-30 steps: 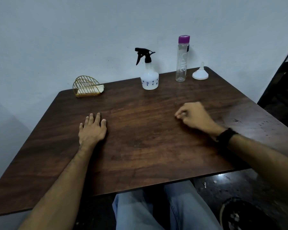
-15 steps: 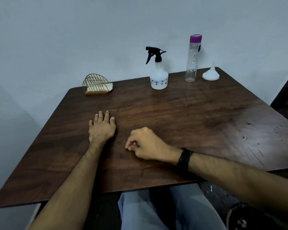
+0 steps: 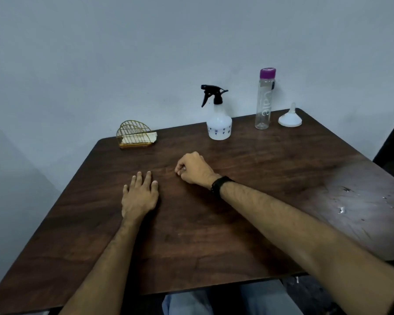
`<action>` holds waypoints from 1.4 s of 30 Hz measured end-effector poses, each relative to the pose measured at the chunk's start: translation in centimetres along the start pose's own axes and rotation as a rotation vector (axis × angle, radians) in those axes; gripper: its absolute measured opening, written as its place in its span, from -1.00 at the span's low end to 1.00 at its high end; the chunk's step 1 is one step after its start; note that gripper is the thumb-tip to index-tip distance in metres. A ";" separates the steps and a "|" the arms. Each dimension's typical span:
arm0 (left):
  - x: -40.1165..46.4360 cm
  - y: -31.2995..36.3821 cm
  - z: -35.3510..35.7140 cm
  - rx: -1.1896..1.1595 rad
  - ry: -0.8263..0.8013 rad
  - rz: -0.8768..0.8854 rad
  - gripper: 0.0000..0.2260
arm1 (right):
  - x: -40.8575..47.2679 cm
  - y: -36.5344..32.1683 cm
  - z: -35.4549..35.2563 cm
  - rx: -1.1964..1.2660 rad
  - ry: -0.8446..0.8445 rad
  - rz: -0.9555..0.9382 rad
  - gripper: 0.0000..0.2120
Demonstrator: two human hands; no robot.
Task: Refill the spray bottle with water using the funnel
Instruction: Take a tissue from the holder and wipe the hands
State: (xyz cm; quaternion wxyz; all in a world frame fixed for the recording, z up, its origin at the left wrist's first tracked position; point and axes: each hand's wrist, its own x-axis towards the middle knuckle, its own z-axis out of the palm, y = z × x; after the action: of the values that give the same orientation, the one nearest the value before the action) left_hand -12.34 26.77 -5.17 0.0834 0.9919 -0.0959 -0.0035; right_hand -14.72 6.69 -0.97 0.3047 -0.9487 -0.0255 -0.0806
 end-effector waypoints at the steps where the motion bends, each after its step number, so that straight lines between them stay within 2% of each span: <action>1: 0.0 0.0 0.1 0.005 0.000 0.003 -0.47 | -0.2 0.9 -0.6 -0.007 0.011 0.021 -0.84; 8: -0.1 0.6 0.0 0.006 -0.037 -0.038 -0.39 | -6.6 7.5 -6.1 -0.107 0.110 0.093 -0.87; 12: -1.3 3.6 -0.2 0.002 -0.093 -0.079 -0.26 | -11.6 8.4 -7.4 -0.157 0.075 0.067 -0.87; 15: -2.5 7.4 0.4 -0.013 -0.108 0.026 -0.27 | -14.1 9.1 -9.2 -0.164 0.015 0.102 -0.85; 20: -3.9 12.6 1.2 -0.042 -0.126 0.165 -0.28 | -16.7 11.9 -14.0 -0.137 0.261 0.222 -0.84; 22: -4.5 14.4 1.3 -0.051 -0.142 0.226 -0.29 | -18.4 13.2 -14.9 -0.186 0.241 0.290 -0.82; 24: -5.2 15.9 1.6 -0.057 -0.150 0.275 -0.29 | -20.5 14.8 -15.4 -0.220 0.241 0.383 -0.89; 29: -6.4 17.7 2.3 -0.049 -0.153 0.343 -0.32 | -25.9 16.9 -17.5 -0.257 0.417 0.566 -0.84; 32: -6.8 18.0 2.1 -0.053 -0.159 0.342 -0.31 | -27.4 16.6 -18.9 -0.273 0.422 0.640 -0.85; 34: -7.6 18.7 1.9 -0.063 -0.184 0.345 -0.30 | -28.3 16.5 -20.0 -0.058 0.327 0.700 -0.87; 36: -8.8 20.2 1.8 -0.098 -0.205 0.374 -0.31 | -29.4 16.2 -20.8 0.432 0.309 0.714 -0.87; 39: -11.5 24.1 2.0 -0.167 -0.231 0.479 -0.31 | -31.7 16.6 -20.8 1.226 0.582 0.679 -0.73; 41: -13.7 26.9 2.2 -0.211 -0.250 0.563 -0.32 | -33.3 17.4 -20.4 1.580 0.716 0.672 -0.68; 42: -14.9 28.2 2.5 -0.230 -0.253 0.599 -0.32 | -34.0 17.6 -20.2 1.661 0.732 0.660 -0.72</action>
State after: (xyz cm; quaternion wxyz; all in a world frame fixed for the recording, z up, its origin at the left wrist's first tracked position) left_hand -32.36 1.89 -3.10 0.1795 0.8954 -0.3916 -0.1125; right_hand -49.27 -19.40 -0.60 0.8748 -0.3061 0.2903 -0.2380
